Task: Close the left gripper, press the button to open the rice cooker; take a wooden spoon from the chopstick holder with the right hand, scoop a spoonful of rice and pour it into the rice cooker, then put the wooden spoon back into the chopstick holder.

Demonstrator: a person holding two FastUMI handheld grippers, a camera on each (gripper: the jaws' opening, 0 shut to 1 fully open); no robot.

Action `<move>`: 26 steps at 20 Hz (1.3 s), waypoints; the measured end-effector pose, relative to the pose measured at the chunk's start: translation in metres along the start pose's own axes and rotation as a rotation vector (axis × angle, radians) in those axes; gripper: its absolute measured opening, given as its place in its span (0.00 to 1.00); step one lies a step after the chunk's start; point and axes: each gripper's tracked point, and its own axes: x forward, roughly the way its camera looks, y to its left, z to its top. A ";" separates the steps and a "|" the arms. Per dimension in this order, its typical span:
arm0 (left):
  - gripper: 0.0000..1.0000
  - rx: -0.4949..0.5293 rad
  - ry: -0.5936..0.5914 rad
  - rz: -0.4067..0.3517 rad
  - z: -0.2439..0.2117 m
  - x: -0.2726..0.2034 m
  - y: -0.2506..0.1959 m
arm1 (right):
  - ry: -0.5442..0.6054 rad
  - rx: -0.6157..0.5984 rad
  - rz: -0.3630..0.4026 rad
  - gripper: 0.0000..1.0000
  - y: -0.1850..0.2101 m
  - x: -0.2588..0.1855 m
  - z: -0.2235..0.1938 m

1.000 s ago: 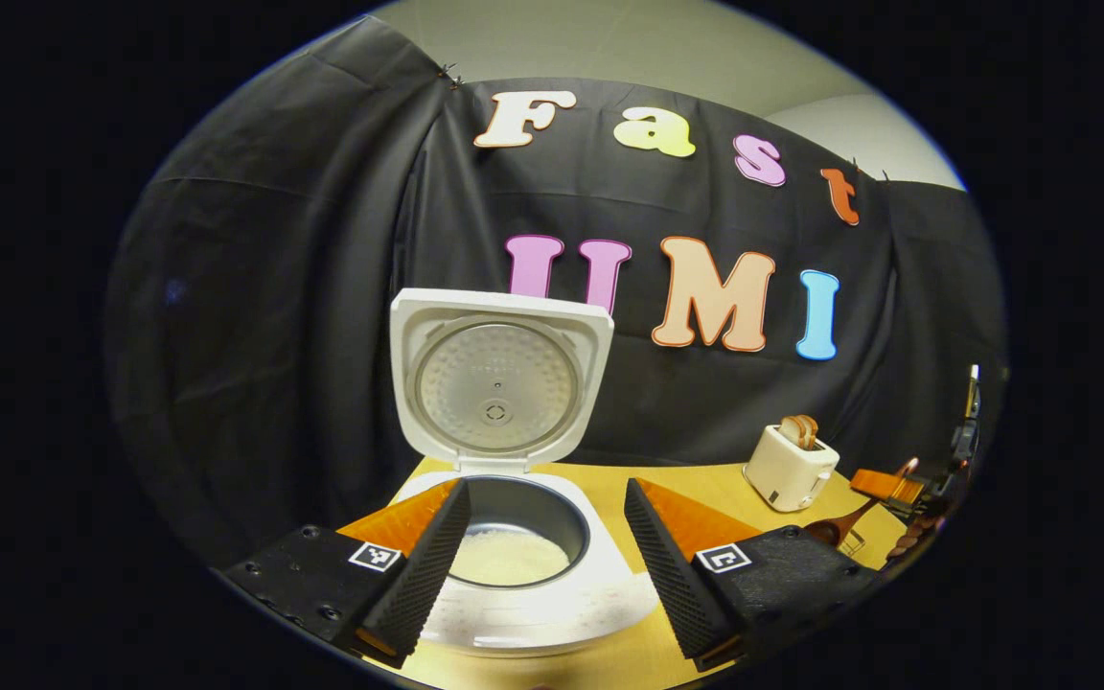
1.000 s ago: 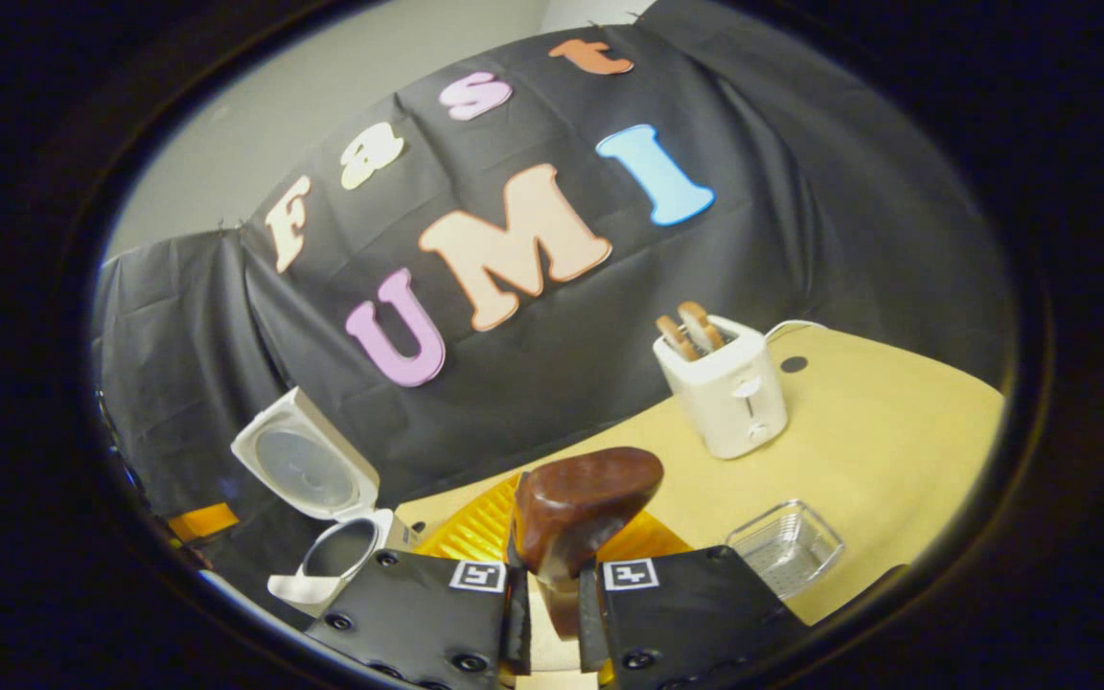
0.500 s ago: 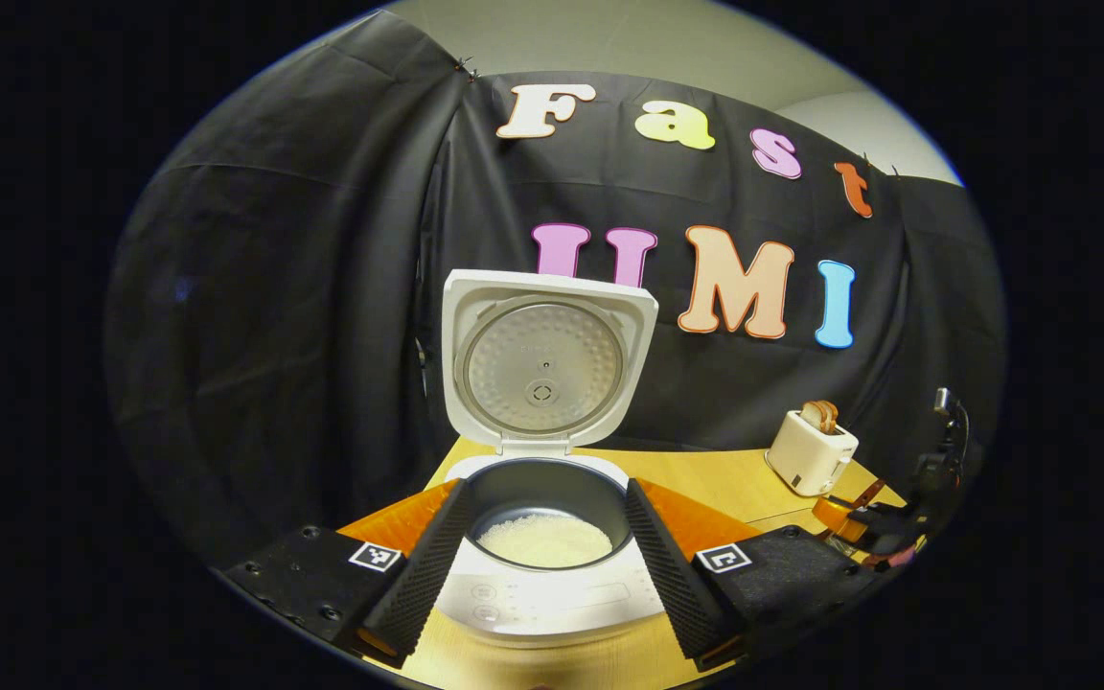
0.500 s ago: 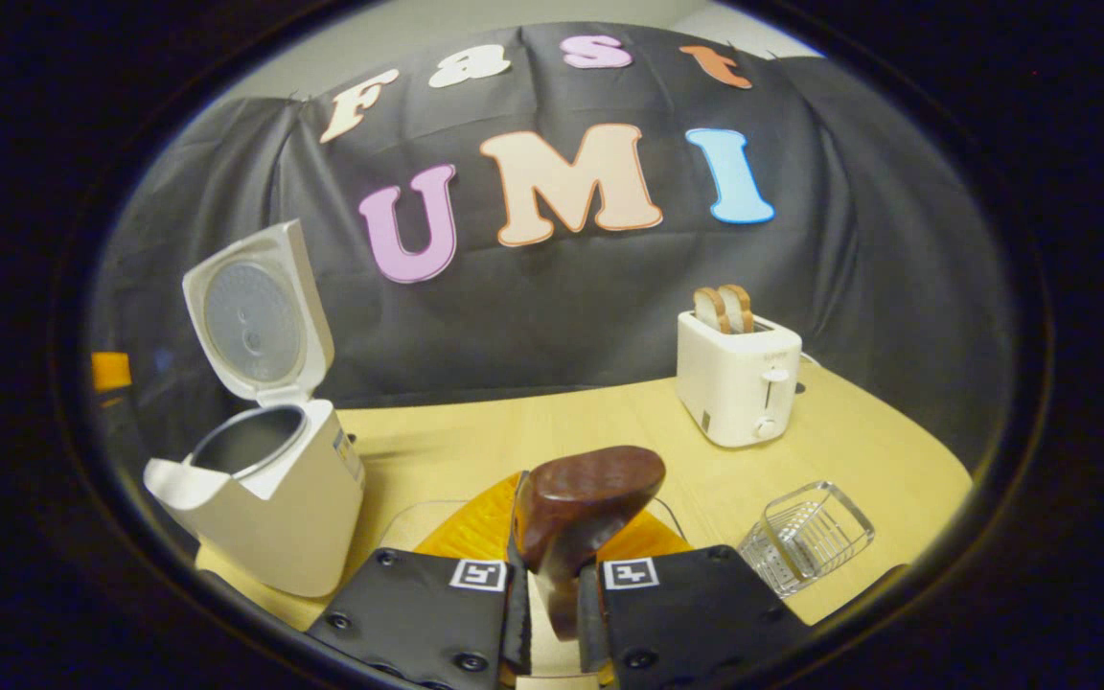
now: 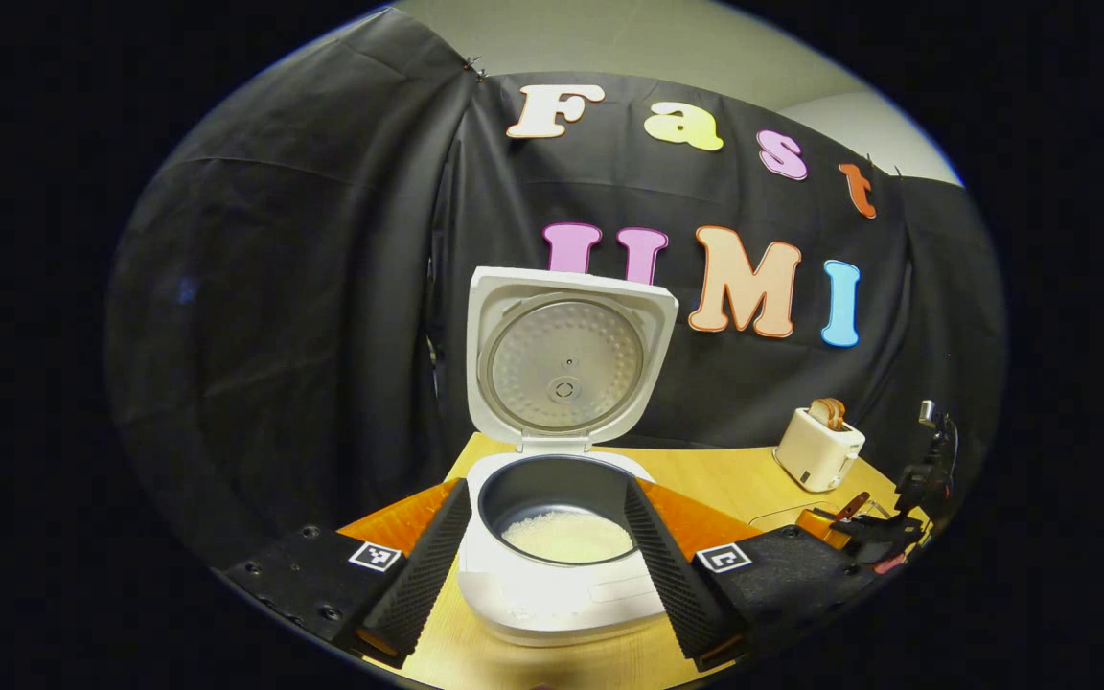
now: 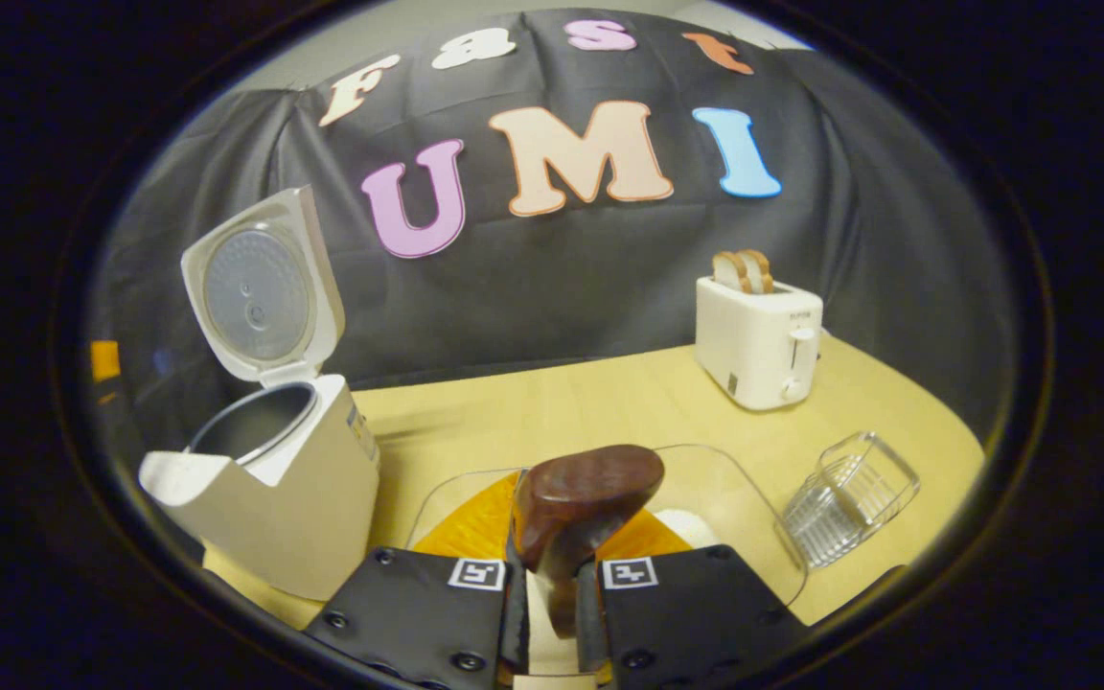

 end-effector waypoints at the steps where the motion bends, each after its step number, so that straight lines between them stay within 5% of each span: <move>1: 0.96 -0.004 0.000 0.001 -0.001 -0.001 0.002 | 0.006 0.037 0.001 0.22 0.001 -0.001 -0.001; 10: 0.95 -0.042 -0.002 -0.007 -0.001 -0.008 0.007 | 0.077 0.442 0.005 0.23 -0.010 -0.008 0.004; 20: 0.95 -0.050 -0.023 -0.037 0.007 -0.009 -0.004 | 0.002 0.719 0.012 0.21 -0.059 -0.028 0.052; 26: 0.95 -0.062 -0.035 -0.043 0.014 -0.014 -0.006 | -0.031 0.842 0.071 0.23 -0.049 -0.039 0.085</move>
